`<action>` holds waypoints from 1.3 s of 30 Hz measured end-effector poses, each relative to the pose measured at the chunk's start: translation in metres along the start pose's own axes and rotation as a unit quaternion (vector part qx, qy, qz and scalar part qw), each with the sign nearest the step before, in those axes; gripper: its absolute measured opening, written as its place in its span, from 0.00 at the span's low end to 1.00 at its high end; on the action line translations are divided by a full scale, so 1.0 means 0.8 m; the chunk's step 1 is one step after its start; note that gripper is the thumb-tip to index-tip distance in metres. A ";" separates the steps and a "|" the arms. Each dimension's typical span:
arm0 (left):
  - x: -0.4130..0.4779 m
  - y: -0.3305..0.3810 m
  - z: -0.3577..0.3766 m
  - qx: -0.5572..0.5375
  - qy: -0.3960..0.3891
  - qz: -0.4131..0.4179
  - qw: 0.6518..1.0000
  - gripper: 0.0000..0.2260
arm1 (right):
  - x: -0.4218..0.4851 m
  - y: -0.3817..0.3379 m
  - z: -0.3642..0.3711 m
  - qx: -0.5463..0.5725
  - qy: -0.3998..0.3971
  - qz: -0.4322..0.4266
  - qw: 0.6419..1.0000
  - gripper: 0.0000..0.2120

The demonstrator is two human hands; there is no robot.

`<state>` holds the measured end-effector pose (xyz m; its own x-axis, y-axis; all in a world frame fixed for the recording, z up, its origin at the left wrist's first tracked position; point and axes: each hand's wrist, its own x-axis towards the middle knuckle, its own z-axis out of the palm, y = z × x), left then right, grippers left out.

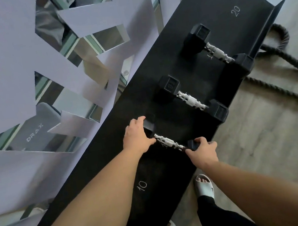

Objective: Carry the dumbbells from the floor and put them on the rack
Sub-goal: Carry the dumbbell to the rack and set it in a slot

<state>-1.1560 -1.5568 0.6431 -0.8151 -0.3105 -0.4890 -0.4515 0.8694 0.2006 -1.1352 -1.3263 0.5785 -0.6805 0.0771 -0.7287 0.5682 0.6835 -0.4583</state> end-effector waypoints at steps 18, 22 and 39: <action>0.004 0.010 0.003 -0.001 -0.043 0.000 0.999 0.43 | -0.011 0.021 -0.011 -0.029 -0.004 -0.028 0.999 0.26; 0.007 0.008 0.005 -0.002 -0.037 0.006 0.999 0.43 | -0.017 0.020 -0.004 -0.004 0.013 -0.015 1.000 0.26; 0.011 0.014 -0.005 0.034 -0.056 0.026 0.998 0.43 | -0.022 0.025 0.000 0.025 -0.012 0.006 1.000 0.31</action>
<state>-1.1702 -1.5513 0.6445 -0.7891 -0.2237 -0.5721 -0.3813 0.9085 0.1707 -1.1116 -1.3136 0.5824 -0.6627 0.0683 -0.7458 0.5989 0.6462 -0.4731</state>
